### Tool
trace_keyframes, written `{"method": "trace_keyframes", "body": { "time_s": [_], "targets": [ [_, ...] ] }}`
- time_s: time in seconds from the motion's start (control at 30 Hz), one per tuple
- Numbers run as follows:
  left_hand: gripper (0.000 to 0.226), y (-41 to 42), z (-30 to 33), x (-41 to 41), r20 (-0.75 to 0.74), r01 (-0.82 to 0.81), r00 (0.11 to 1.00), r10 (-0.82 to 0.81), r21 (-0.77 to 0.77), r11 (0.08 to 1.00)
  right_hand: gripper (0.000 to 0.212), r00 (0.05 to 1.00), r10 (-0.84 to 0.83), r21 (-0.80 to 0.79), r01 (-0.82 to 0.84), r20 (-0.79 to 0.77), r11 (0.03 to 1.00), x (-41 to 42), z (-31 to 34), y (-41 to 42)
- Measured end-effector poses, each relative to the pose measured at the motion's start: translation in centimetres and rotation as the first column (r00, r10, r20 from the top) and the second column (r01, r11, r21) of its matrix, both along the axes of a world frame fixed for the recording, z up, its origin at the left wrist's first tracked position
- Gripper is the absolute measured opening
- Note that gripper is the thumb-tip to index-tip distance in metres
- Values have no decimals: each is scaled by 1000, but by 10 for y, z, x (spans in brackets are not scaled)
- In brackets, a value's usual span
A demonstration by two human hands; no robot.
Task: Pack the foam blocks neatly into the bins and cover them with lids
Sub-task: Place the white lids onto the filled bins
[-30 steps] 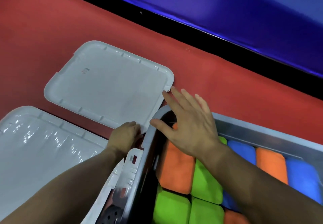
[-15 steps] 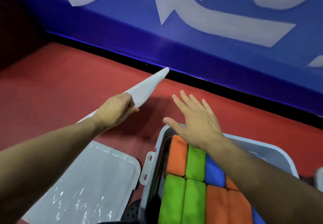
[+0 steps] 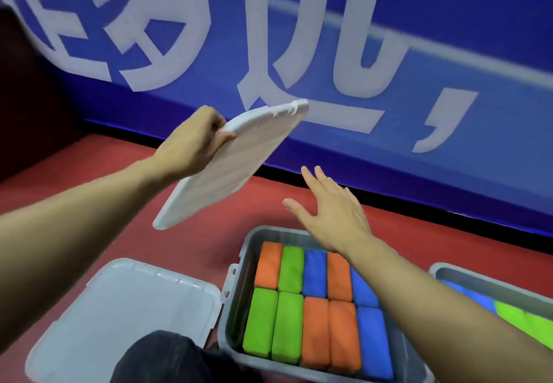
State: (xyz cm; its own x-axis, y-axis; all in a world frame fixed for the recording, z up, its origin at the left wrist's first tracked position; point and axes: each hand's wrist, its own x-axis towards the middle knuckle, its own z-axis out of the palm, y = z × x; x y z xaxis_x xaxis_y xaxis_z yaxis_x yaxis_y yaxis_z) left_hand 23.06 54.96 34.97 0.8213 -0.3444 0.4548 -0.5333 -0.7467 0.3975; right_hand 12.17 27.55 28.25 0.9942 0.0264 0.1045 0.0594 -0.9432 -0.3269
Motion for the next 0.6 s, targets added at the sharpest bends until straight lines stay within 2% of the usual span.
{"method": "trace_keyframes", "body": {
  "time_s": [0.17, 0.27, 0.33, 0.43, 0.5, 0.6],
  "targets": [
    [32, -53, 57, -53, -50, -88, 996, 77, -303, 949, 86, 997, -83, 42, 83, 0, 996, -41, 26, -37],
    [34, -73, 69, -70, -108, -138, 990, 94, -541, 829, 87, 991, -136, 82, 137, -13, 987, -58, 35, -57],
    [35, -83, 69, -78, -192, -175, 980, 55, -691, 701, 88, 981, -179, 126, 187, -75, 974, -69, 36, -70],
    [35, -97, 60, -88, -251, -198, 967, -35, -837, 510, 93, 945, -221, 240, 278, -241, 930, -84, 23, -90],
    [31, -103, 49, -96, -339, -290, 935, -103, -899, 327, 98, 900, -255, 303, 368, -354, 879, -97, 8, -99],
    [18, -105, 18, -108, -439, -440, 879, -183, -897, 40, 107, 818, -344, 387, 535, -461, 751, -120, -17, -110]
  ]
}}
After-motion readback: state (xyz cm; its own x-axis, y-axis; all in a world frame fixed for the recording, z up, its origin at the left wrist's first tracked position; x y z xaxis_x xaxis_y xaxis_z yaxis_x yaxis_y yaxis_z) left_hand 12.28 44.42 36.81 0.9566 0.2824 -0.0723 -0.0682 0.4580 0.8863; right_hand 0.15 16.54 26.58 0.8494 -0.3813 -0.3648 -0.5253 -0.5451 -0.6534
